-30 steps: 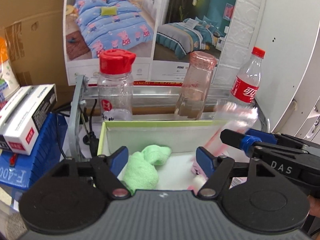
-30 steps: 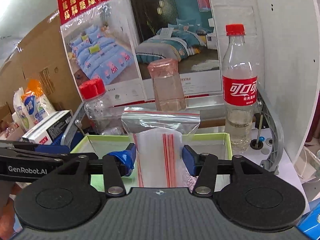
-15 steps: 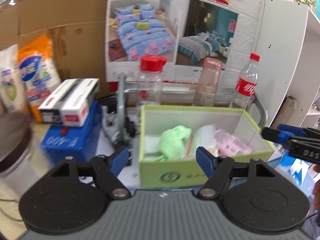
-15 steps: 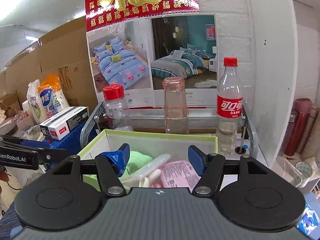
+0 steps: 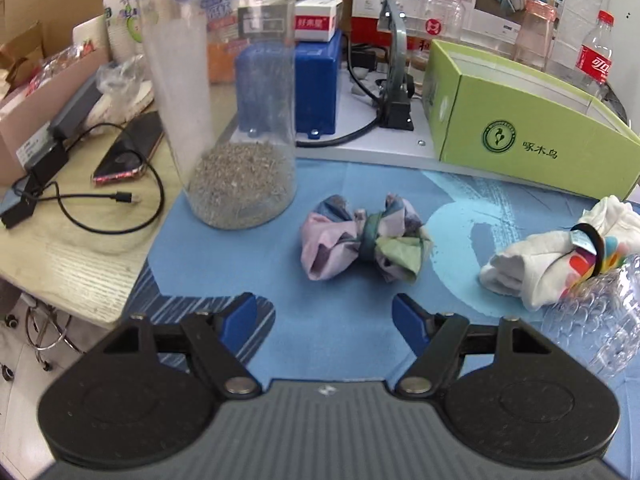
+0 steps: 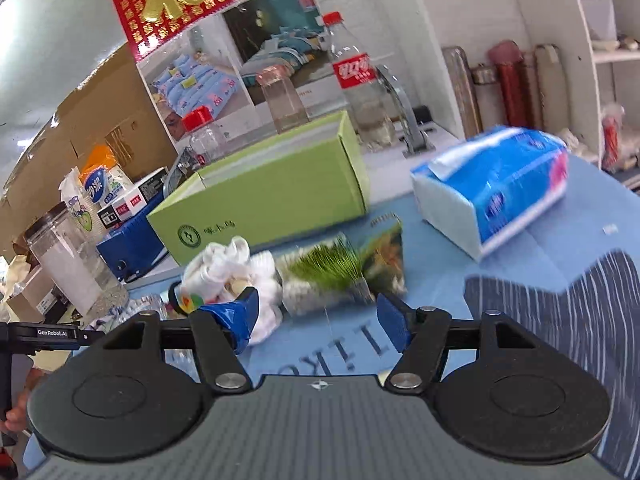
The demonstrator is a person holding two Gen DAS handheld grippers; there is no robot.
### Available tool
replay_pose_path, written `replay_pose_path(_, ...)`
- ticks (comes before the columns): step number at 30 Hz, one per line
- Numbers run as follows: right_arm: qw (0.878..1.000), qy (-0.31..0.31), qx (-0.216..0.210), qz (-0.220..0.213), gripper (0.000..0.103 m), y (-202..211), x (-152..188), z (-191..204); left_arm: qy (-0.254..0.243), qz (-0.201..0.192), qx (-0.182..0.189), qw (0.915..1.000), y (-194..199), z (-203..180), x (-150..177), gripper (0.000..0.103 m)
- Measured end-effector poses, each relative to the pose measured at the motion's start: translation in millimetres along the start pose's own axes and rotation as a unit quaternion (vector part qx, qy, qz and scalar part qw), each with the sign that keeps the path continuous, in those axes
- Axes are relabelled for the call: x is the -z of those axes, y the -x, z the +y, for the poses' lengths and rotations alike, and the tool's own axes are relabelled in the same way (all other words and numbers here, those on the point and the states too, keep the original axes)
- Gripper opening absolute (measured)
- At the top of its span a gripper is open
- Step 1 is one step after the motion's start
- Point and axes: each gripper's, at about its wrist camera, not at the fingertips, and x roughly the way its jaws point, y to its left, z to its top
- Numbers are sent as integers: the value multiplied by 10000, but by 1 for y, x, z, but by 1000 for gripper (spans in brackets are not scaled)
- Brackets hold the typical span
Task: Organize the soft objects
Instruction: 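Withdraw both tools from the box back over the table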
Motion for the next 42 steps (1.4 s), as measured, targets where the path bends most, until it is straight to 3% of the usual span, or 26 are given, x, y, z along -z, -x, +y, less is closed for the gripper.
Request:
replay_pose_path(4,9991,256,321,107,52,-2,-3,1,201,-138,84,9997,-5,-9,-17,75)
replay_pose_path(8,9994,342,93,24,52,-9,-14,8,495,-113,78,9987,-18,-26,-39,75)
replay_pose_path(10,9994,355,22,39,52,-13,-14,10,482,-121,359,9981,-19,-35,-46,75)
replay_pose_path(14,9985,462,-26,293,52,-22,-8,10,-7,-58,1275,9918,-18,-61,-60,75)
replay_pose_path(16,9984,451,-8,344,52,-23,-7,8,-162,59,1791,9837,-15,-73,-70,75)
replay_pose_path(19,9986,368,35,374,53,-25,-8,2,-452,215,2642,9632,-7,-98,-87,75)
replay_pose_path(21,9988,367,54,323,53,-25,-9,1,-857,280,2893,9530,0,-122,-96,75)
replay_pose_path(27,9994,222,28,246,53,-20,-10,-6,-2548,448,2633,9294,-2,-200,-97,75)
replay_pose_path(33,9991,358,96,226,54,-12,-15,-7,-3294,1238,2601,8992,-45,-219,-100,75)
replay_pose_path(35,9984,505,123,209,54,-11,-19,-4,-3206,1423,2551,9011,-57,-213,-103,76)
replay_pose_path(37,9980,600,101,161,54,-9,-23,-1,-2893,1461,2631,9087,-58,-197,-107,76)
replay_pose_path(42,9979,642,53,119,54,-9,-26,1,-2319,936,1906,9493,-41,-147,-110,76)
